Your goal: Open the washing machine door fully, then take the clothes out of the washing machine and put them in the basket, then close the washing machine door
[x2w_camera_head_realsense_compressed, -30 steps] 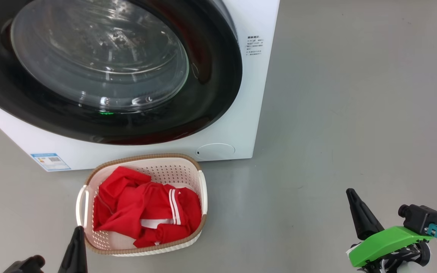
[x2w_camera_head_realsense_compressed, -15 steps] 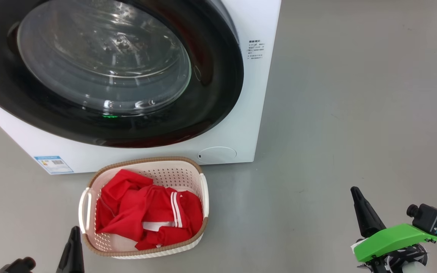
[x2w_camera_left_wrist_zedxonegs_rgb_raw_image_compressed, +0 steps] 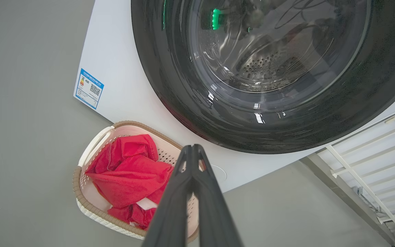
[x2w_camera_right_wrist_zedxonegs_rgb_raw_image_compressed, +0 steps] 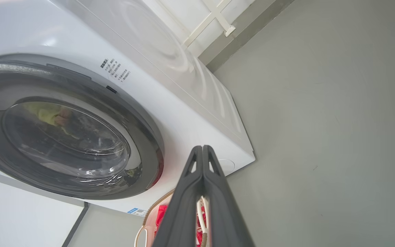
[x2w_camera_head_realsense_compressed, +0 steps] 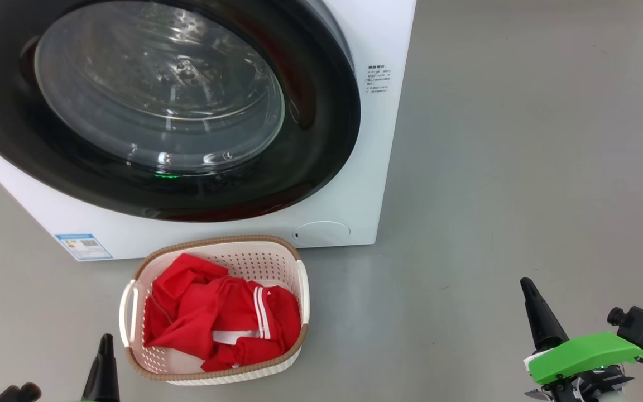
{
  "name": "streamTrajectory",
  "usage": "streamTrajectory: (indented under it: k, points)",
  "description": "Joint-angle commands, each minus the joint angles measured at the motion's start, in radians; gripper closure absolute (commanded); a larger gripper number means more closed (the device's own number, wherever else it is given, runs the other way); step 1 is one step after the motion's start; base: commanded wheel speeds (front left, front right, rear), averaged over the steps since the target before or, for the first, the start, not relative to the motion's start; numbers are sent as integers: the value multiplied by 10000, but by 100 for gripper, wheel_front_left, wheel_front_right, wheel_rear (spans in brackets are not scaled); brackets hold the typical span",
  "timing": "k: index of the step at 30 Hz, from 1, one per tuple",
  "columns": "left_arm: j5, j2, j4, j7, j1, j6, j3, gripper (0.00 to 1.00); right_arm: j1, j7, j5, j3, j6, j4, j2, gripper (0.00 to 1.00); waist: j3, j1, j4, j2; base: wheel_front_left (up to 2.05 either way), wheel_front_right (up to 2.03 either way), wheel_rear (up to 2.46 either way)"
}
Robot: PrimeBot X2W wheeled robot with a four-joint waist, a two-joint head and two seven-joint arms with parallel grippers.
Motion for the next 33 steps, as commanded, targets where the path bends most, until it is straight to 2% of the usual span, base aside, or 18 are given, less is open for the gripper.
streamTrajectory:
  k: [1,33]
  points:
    - [-263,100,-298,49,-384,-13,206,100,-75,43,226,-26,-8,-302,-57,100,-15,-1,6,0,0,0,0]
    - [-3584,37,-505,942,-542,-21,510,100,118,947,3174,-604,-13,-752,278,100,-390,-1,126,0,0,0,0]
